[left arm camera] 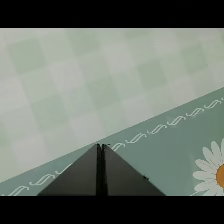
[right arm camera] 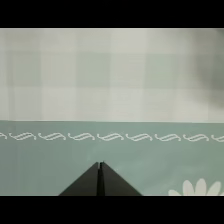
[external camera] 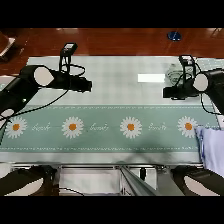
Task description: Fold the shirts.
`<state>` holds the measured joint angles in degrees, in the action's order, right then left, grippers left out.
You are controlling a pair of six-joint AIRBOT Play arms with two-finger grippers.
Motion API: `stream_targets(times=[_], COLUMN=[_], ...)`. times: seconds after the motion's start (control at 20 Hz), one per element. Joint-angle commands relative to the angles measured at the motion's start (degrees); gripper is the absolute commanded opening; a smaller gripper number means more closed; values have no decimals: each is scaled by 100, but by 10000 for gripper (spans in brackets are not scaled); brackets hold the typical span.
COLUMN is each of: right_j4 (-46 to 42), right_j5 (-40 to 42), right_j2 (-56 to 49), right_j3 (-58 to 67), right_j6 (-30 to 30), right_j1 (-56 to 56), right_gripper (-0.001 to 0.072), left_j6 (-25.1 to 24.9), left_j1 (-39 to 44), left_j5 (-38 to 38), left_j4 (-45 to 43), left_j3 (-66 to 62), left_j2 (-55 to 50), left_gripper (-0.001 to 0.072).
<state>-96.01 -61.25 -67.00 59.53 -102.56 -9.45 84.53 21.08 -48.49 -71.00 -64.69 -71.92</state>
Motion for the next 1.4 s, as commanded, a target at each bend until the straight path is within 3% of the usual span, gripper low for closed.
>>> stream_targets(times=[0.0,0.6,0.85,0.9,0.95,1.0,1.05,1.15,1.35], right_j4=[2,4,-260,-728,-1241,-1657,-2000,-1928,-881], right_j5=[-2,35,1198,1589,2083,2498,2769,2946,2531], right_j2=[-4,-4,-11,-11,-46,-125,-256,-763,-2135], right_j3=[-2,-2,-2,-2,-2,11,68,415,1554], right_j6=[0,0,50,7,-297,-743,-1252,-2048,-1722], right_j1=[-2,0,0,2,57,184,398,1080,2262], right_gripper=[20,20,22,122,375,414,414,413,407], left_j6=[-2,-2,-2,-2,-4,-4,9,-2,13], left_j1=[2,2,2,2,0,0,2,-7,-94], left_j5=[2,2,11,140,415,579,765,955,990], left_j4=[0,0,0,0,-9,-35,-181,-793,-1307], left_j3=[2,2,2,2,4,2,2,0,2], left_j2=[-2,-2,-2,-15,-50,-96,-149,-177,-179], left_gripper=[23,23,23,24,44,248,499,510,509])
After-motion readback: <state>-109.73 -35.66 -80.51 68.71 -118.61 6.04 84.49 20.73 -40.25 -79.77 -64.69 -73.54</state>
